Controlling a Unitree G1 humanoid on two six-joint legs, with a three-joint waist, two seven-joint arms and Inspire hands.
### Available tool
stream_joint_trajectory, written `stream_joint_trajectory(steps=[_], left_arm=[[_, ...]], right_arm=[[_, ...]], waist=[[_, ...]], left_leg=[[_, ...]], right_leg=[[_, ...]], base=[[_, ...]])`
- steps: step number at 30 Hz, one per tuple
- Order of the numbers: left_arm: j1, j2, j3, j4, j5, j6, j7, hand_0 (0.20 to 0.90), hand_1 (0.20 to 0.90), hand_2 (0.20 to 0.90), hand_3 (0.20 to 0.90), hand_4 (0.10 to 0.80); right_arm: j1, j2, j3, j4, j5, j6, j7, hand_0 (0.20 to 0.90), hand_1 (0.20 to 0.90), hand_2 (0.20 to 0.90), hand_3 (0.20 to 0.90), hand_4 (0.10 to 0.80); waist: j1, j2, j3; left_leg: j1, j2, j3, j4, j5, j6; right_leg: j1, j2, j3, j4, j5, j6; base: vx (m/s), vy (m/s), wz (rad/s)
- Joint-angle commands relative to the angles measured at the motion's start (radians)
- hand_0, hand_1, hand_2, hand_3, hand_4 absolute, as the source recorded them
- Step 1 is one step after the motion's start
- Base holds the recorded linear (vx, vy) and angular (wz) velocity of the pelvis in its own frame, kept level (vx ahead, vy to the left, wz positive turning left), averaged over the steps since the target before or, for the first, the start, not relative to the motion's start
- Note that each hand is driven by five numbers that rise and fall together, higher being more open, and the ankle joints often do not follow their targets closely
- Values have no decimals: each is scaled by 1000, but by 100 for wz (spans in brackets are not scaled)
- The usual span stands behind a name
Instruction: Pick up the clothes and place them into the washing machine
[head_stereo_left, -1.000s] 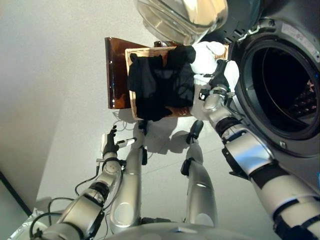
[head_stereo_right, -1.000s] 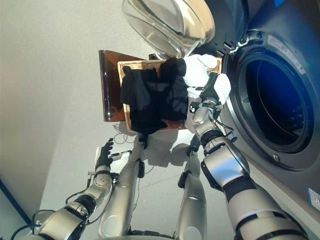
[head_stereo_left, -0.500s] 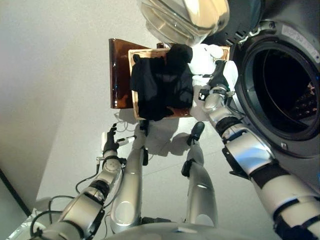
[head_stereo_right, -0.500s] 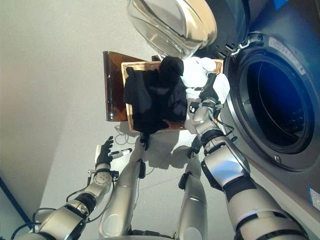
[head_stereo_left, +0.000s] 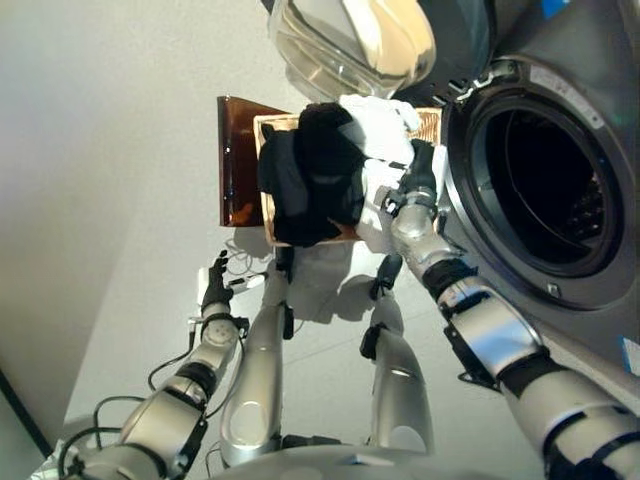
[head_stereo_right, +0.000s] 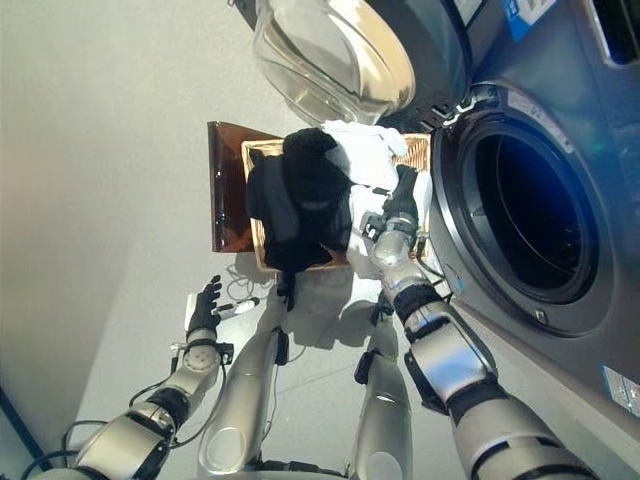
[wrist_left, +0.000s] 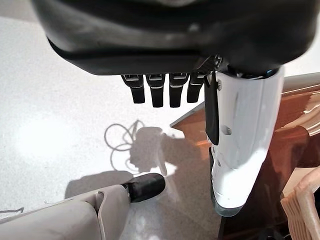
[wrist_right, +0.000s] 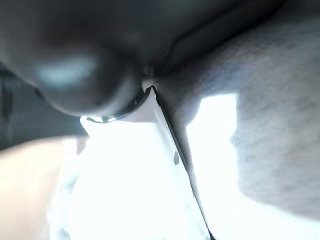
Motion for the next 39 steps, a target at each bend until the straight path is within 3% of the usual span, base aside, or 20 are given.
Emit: stream_joint_trajectory(steps=[1, 14, 39], left_arm=[[71, 20, 9, 10, -7, -1, 18, 900, 900, 900, 900, 800], [104, 2, 22, 10, -17, 17, -12, 900, 900, 900, 900, 800], [89, -34, 6, 50, -74, 10, -34, 900, 900, 900, 900, 800]], right_arm=[[-34, 39, -31, -170, 119, -205, 40, 200, 200, 200, 200, 300], [162, 86, -69, -364, 489, -299, 225, 200, 200, 200, 200, 300], [188, 216, -271, -220, 925, -409, 347, 200, 200, 200, 200, 300]], waist=[[16, -4, -80], [-3, -20, -129], [-9, 2, -148]], left_leg=[[94, -10, -1, -173, 31, -39], [160, -9, 14, -165, 2, -34], [177, -11, 20, -168, -14, -34]], right_leg=[[46, -9, 15, 38, -19, 39], [102, -7, 30, 38, -36, 39], [105, -4, 41, 31, -47, 34]], base=[[33, 1, -14], [46, -4, -7], [4, 0, -2]])
